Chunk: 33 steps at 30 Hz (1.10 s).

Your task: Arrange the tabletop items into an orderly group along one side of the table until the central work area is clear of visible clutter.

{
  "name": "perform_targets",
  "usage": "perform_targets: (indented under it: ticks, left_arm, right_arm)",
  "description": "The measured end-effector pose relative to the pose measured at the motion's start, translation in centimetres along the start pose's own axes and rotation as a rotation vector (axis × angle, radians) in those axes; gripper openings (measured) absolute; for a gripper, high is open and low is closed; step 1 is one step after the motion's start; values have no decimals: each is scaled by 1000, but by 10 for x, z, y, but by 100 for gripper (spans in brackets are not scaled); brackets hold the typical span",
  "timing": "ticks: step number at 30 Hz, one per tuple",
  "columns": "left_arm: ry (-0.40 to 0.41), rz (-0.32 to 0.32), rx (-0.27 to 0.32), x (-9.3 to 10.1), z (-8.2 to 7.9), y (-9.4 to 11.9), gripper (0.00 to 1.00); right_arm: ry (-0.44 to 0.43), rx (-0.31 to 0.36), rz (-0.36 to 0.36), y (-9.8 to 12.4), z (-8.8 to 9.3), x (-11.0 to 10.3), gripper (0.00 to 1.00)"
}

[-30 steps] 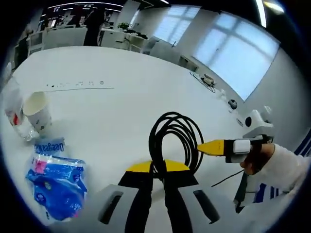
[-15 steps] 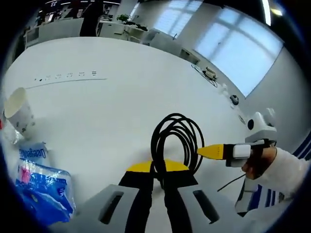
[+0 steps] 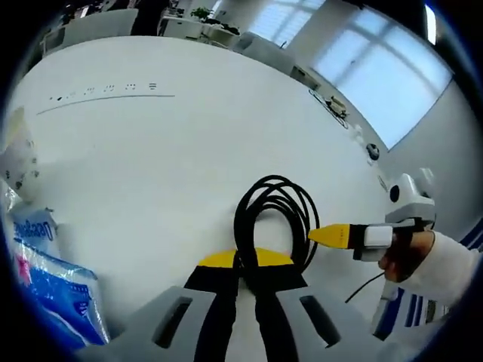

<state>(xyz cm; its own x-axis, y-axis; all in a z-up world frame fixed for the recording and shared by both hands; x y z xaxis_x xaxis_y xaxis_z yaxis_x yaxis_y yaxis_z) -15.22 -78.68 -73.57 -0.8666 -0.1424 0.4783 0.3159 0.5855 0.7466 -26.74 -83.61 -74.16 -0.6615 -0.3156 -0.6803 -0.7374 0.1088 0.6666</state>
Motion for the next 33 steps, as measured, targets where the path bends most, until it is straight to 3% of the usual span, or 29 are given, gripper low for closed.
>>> perform_targets:
  ticks: [4, 12, 15, 19, 20, 24, 27, 30, 33]
  left_arm:
    - [-2, 9, -6, 1, 1, -4, 3]
    - [0, 13, 1, 1, 1, -5, 4]
    - [-84, -22, -1, 3, 3, -2, 5]
    - [-183, -88, 3, 0, 5, 7, 9]
    - [-201, -99, 13, 1, 4, 11, 11]
    - [-217, -123, 62, 1, -1, 27, 25]
    - [-228, -153, 105, 0, -4, 40, 51]
    - [-234, -221, 98, -6, 4, 56, 76]
    - [-224, -242, 119, -9, 9, 70, 84]
  right_arm:
    - [4, -26, 14, -4, 2, 6, 0]
    - [21, -13, 17, -3, 1, 5, 1]
    - [62, 15, 32, -1, 0, 2, 1]
    - [211, 66, 74, 6, -6, -2, 4]
    - [229, 85, 65, 7, -8, -6, 7]
    - [395, 123, 29, 16, -12, -23, 40]
    - [466, 125, 17, 25, -9, -32, 57]
    - [460, 129, 1, 33, -5, -37, 70]
    - [429, 150, -12, 39, -5, -39, 82]
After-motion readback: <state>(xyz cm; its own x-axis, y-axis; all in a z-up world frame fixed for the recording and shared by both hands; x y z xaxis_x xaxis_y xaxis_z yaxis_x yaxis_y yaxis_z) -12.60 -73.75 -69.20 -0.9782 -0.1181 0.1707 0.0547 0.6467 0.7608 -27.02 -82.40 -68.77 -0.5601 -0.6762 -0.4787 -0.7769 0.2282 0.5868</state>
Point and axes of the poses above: the point that each gripper's makers call its tool centre point, and the gripper's own axes: y roughly backward along the fingers, x roughly to its right, z roughly out of its underside, the point moved 3 cm from there along y, roughly backward along the fingers, and after that the axes turned 5 degrees about -x, right-handed, at the moved point
